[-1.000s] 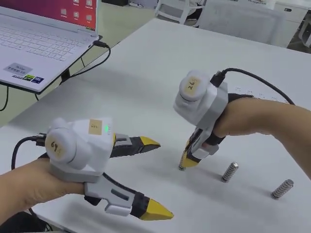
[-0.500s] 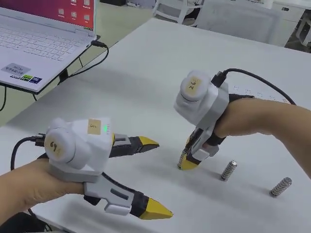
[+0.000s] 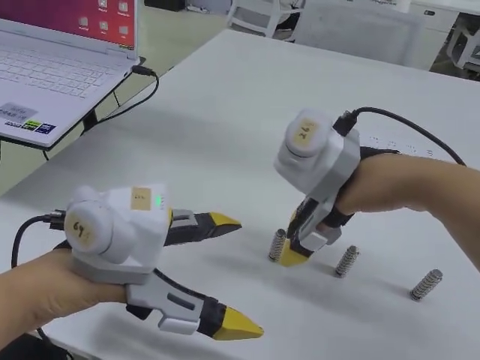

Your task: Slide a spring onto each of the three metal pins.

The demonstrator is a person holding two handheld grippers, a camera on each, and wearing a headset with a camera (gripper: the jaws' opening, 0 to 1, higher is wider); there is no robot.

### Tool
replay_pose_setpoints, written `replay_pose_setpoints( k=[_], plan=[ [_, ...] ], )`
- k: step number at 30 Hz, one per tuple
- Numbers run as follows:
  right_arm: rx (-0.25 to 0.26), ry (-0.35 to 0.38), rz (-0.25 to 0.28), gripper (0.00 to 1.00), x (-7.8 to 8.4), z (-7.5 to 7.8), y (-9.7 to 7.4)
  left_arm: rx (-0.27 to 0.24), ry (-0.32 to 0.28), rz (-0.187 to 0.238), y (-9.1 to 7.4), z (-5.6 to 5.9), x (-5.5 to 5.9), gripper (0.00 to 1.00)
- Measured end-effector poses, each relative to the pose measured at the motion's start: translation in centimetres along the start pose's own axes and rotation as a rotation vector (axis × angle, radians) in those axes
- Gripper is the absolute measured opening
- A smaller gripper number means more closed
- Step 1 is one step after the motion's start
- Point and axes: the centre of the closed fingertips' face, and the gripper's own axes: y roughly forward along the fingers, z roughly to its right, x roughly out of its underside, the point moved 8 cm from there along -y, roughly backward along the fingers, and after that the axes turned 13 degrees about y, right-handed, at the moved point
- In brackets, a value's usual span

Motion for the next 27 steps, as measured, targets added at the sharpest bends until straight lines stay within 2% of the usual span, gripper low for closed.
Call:
replay_pose_setpoints(
  k=[10,27],
  plan=[
    [0.001,0.026,0.035,0.27,1.1,-0.6,-0.6,0.006,-0.006,-0.007,0.1,0.0,0.2,0.79],
    [-0.015,0.076,0.146,0.30,2.9,-2.6,-2.2,0.019,-0.011,-0.012,0.4,0.2,0.2,0.79]
  ],
)
